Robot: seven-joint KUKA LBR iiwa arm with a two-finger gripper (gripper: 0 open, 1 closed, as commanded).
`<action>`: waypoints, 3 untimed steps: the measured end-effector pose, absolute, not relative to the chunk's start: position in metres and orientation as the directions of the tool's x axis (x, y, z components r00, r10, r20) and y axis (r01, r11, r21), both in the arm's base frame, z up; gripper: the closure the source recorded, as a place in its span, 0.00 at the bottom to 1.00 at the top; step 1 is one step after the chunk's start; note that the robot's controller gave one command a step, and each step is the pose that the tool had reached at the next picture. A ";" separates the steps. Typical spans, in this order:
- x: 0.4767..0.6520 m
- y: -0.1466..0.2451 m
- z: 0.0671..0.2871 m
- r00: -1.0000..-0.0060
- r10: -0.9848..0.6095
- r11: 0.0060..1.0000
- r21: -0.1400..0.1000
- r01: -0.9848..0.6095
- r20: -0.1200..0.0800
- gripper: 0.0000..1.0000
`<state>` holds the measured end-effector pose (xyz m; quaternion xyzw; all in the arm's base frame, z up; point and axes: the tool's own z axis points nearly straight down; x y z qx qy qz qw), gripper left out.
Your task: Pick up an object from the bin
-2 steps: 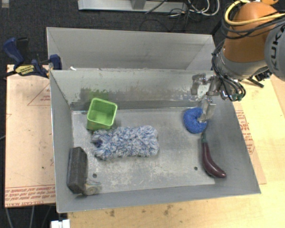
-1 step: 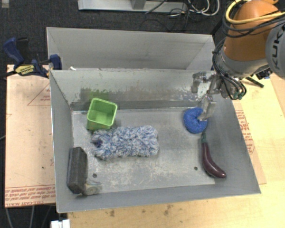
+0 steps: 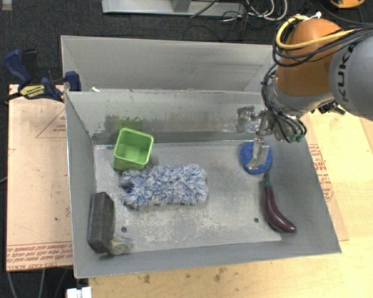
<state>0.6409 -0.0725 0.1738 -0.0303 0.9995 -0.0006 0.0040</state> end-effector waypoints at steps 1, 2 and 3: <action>0.632 -0.026 0.114 -0.986 -0.167 0.986 0.000 -0.167 -0.004 0.00; 0.632 -0.002 0.086 -0.992 -0.126 0.992 0.004 -0.126 0.002 0.00; 0.629 -0.004 0.080 -0.987 -0.158 0.987 0.001 -0.158 -0.001 0.00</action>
Offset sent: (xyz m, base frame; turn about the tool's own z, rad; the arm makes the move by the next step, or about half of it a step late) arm -0.0004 0.0577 -0.0739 0.0706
